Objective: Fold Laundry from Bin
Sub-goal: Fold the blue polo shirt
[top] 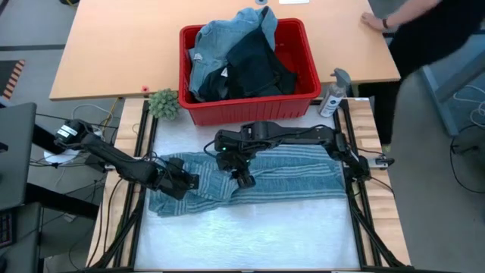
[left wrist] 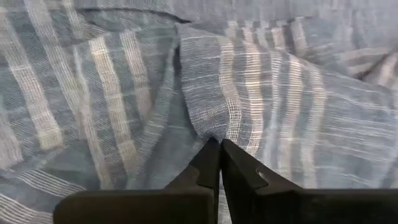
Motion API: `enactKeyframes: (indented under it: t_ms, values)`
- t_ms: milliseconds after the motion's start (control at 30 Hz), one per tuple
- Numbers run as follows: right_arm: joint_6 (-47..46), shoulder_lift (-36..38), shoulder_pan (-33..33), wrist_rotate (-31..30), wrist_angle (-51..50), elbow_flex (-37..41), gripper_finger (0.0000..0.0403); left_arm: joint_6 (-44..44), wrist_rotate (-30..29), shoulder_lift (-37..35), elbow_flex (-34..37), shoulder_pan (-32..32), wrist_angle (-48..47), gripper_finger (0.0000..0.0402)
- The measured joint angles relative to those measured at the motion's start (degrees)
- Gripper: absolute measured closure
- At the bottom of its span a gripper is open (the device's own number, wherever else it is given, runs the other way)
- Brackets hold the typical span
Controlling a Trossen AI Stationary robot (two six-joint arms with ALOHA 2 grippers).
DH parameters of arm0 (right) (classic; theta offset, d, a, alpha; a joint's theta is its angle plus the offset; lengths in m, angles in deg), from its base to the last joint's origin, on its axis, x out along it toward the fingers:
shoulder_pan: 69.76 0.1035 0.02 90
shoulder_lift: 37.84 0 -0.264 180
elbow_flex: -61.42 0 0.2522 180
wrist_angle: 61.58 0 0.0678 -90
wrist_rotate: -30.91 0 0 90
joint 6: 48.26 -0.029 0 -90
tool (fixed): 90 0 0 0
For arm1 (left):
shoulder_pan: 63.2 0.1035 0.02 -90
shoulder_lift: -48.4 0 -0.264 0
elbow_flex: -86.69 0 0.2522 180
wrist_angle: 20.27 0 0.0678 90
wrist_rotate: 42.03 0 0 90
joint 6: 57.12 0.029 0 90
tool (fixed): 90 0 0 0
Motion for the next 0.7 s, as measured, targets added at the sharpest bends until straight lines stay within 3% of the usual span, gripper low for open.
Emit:
enactKeyframes:
  t_ms: [367, 700]
  values:
    - [0.4, 1.6, 0.8, 0.0, -6.8, 0.0, 0.0249, 0.0, 0.0, -7.9, -2.5, -1.8, -3.5, 0.0401]
    - [1.3, 1.4, 2.3, 1.7, -8.3, 0.0, 0.0249, -2.4, 0.8, -8.5, -10.6, -6.6, -17.8, 0.0401]
